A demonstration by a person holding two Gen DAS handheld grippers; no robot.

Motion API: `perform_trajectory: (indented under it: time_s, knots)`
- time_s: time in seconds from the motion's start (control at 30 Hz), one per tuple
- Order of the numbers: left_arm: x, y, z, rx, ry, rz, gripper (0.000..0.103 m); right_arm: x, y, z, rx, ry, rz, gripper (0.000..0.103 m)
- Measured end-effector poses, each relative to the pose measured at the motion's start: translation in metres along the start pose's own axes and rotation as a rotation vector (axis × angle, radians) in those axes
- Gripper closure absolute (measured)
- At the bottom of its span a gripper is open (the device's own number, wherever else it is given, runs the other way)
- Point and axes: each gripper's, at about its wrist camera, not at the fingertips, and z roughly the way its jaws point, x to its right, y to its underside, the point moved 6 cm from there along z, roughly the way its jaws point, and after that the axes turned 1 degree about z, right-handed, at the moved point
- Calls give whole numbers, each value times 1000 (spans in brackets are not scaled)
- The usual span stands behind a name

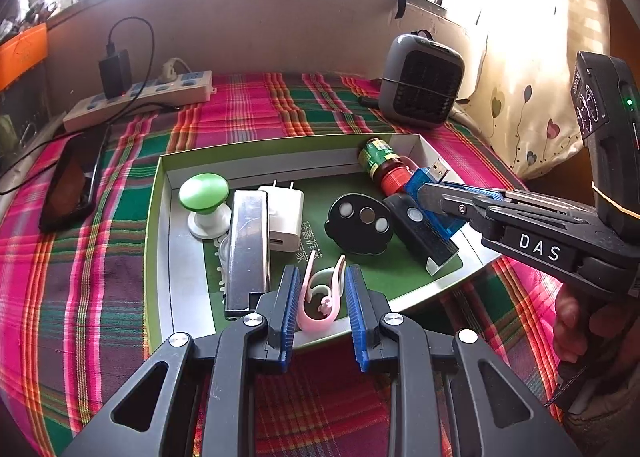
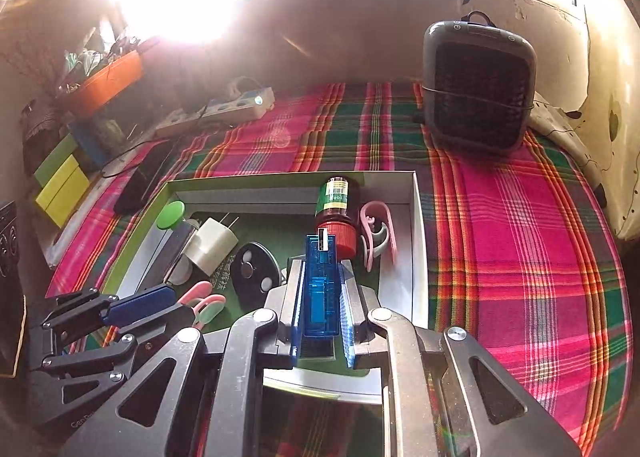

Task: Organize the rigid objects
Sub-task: 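Carry the pink clip and blue USB stick with both tools into the box, then open left tool to drop the pink clip while right tool releases the blue USB stick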

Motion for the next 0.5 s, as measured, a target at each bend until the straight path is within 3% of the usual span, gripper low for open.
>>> perform_trajectory:
  time_s: [0.5]
  knots:
    - [-1,-6,7,-6,23,-3,80,-15,-14,18,-16,-41,-38,87]
